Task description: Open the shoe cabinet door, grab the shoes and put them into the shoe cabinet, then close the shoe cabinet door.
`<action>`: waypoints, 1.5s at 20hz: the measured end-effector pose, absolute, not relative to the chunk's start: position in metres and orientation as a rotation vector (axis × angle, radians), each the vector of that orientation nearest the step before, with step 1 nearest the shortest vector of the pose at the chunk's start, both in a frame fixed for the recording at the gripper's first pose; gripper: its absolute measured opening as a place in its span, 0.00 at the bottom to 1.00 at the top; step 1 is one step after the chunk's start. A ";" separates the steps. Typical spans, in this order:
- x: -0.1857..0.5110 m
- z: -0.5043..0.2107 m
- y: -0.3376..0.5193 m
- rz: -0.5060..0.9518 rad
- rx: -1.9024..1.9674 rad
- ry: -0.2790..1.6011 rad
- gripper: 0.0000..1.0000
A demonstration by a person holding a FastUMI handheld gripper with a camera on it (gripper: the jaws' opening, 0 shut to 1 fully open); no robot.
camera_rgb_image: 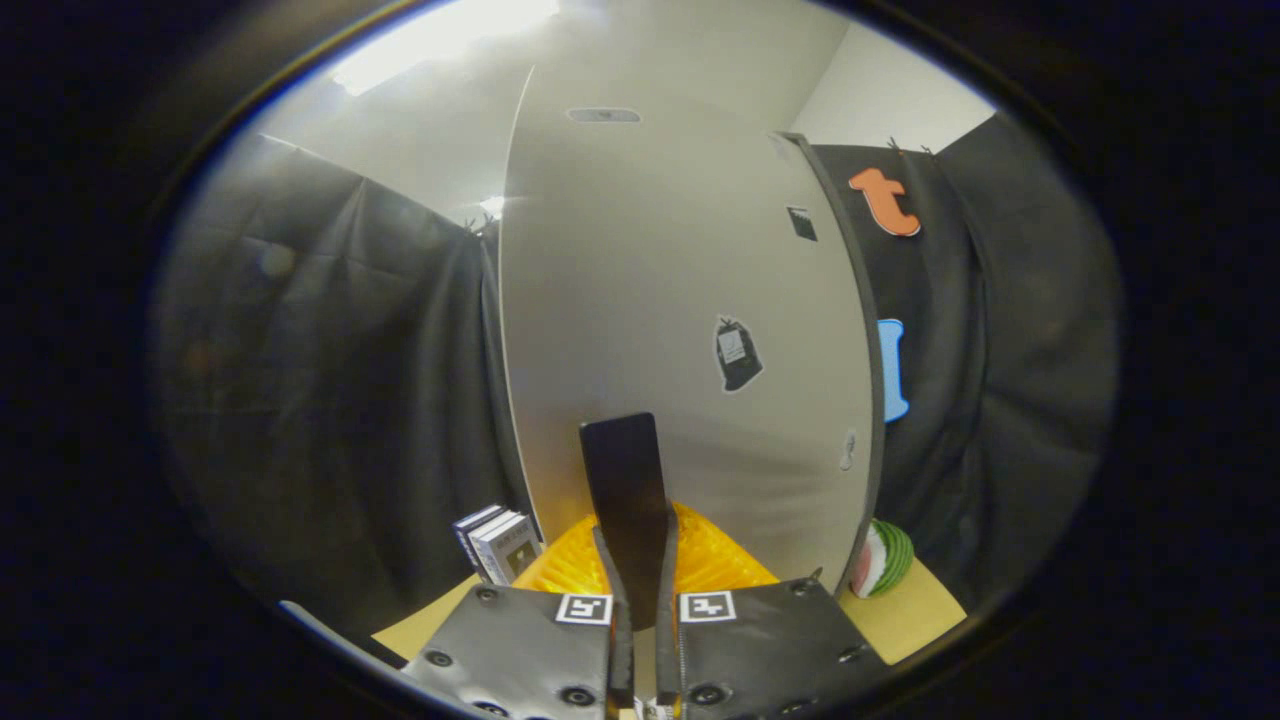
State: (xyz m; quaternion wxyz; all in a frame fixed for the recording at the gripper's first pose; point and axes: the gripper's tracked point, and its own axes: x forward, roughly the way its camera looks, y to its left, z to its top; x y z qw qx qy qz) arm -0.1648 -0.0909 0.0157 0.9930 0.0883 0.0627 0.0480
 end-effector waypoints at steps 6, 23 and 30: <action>-0.204 0.018 -0.140 0.097 0.162 0.152 0.10; -0.273 0.007 -0.295 -0.165 0.122 0.169 0.04; -0.293 0.001 -0.360 -0.324 0.089 0.163 0.03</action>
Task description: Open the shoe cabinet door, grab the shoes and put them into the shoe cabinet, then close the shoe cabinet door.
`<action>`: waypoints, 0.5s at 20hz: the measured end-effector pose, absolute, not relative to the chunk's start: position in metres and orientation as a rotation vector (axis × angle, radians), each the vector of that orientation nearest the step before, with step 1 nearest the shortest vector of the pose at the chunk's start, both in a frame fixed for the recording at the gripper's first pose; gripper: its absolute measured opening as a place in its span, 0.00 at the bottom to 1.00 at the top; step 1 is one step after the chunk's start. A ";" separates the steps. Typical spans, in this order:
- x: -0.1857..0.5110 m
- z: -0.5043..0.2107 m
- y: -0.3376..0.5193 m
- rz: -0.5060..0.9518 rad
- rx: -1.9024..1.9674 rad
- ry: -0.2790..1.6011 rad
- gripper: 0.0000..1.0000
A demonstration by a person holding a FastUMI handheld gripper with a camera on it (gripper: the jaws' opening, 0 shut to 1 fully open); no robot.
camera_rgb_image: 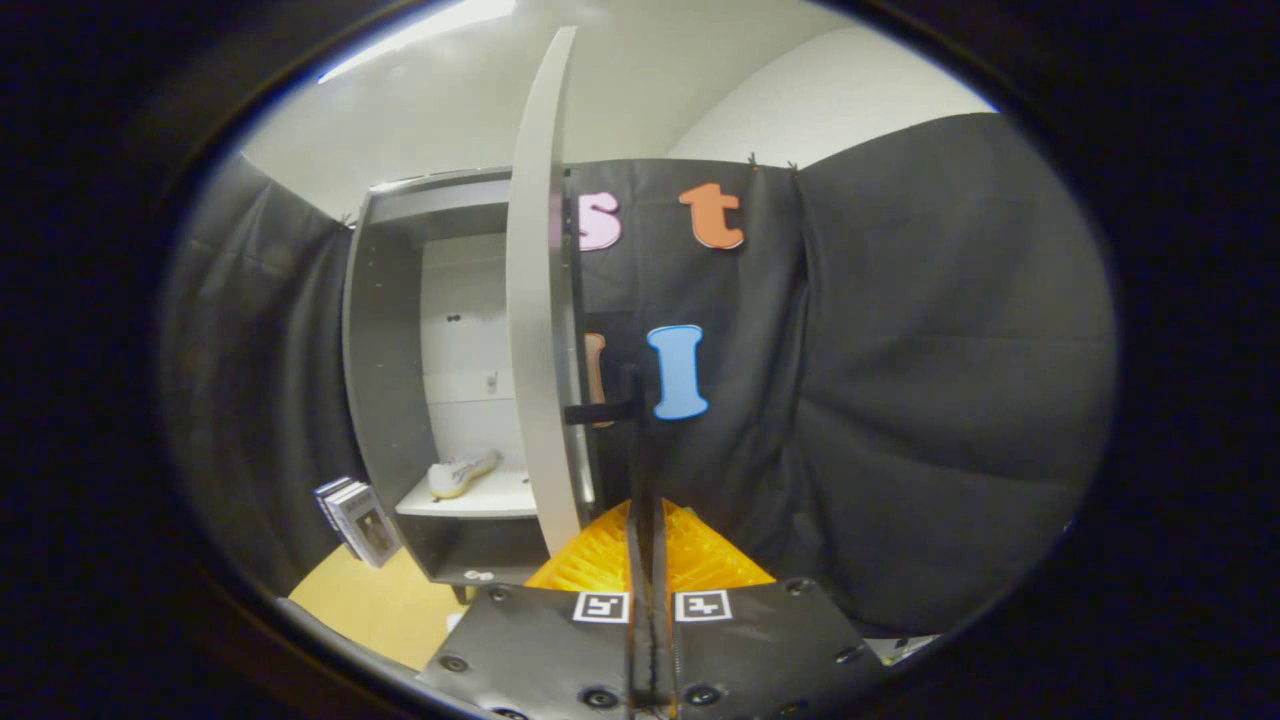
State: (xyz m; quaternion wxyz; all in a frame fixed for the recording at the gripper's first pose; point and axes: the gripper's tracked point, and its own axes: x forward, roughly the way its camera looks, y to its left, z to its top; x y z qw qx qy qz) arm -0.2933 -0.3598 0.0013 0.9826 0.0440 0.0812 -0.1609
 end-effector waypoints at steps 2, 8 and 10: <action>-0.295 0.001 -0.379 -0.356 0.080 0.162 0.03; -0.321 -0.010 -0.375 -0.368 0.097 0.176 0.02; -0.331 -0.009 -0.360 -0.344 0.081 0.167 0.02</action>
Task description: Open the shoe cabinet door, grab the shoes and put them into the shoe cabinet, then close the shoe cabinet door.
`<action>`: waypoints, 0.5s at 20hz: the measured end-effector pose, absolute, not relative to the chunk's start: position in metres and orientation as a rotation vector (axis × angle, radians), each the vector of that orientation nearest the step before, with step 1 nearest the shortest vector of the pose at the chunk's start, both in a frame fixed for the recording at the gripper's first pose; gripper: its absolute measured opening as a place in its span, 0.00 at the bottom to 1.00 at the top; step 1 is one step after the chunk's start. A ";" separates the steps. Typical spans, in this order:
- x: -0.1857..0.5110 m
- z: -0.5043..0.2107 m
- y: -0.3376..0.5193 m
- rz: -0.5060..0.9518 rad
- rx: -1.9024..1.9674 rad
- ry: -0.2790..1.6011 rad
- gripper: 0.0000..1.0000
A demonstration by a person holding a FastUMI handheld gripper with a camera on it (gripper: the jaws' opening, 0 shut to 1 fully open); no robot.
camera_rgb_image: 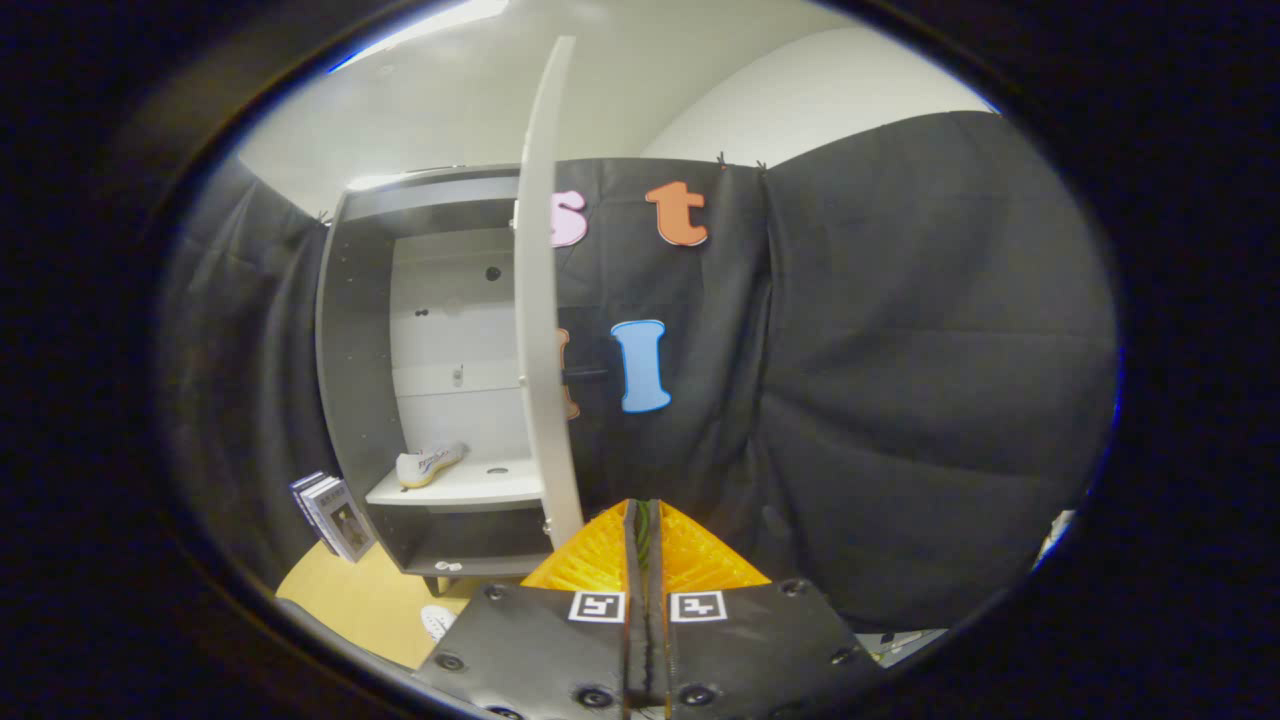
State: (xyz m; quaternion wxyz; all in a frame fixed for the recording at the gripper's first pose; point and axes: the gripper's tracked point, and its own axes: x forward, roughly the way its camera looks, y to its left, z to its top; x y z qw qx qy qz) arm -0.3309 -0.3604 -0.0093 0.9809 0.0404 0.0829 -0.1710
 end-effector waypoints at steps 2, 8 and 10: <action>-0.339 -0.012 -0.339 -0.303 0.067 0.153 0.02; -0.345 -0.048 -0.251 -0.103 0.021 0.173 0.02; -0.339 -0.068 -0.219 -0.021 0.057 0.214 0.02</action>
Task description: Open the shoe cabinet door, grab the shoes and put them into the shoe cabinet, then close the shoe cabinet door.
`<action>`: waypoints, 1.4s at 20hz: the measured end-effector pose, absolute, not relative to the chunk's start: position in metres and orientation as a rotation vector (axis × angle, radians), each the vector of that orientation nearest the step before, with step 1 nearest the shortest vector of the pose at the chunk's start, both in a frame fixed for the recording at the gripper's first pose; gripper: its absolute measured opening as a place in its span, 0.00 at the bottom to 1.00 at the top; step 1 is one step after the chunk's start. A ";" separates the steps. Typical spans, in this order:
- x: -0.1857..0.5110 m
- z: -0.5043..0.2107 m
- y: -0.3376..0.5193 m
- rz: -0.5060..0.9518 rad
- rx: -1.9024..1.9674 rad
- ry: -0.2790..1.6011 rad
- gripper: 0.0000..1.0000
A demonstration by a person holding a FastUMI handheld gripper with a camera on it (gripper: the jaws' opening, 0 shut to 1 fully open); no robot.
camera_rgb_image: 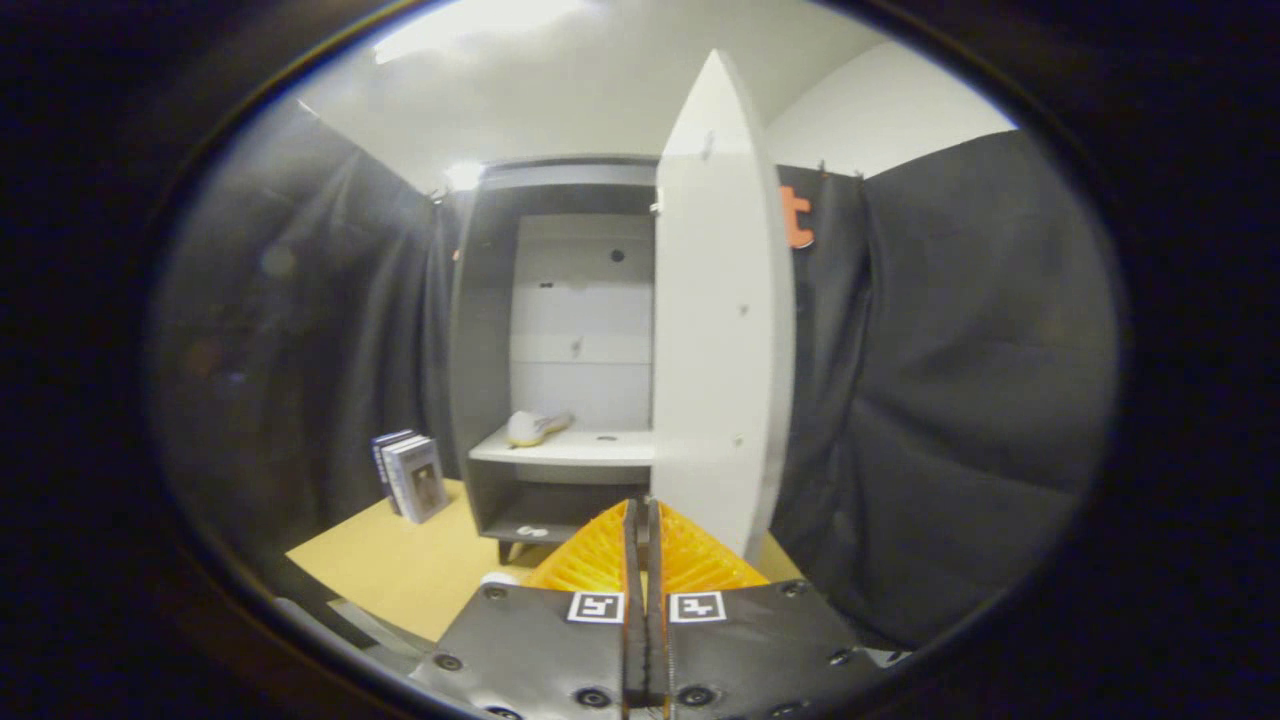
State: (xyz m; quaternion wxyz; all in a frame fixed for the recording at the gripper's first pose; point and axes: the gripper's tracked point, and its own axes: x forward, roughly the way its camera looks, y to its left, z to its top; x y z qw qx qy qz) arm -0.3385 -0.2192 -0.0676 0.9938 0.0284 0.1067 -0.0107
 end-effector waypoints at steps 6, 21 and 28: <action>-0.311 -0.139 -0.149 0.139 0.133 0.329 0.03; -0.257 -0.365 -0.013 0.266 0.257 0.688 0.44; -0.234 -0.452 -0.002 0.215 0.176 0.765 0.44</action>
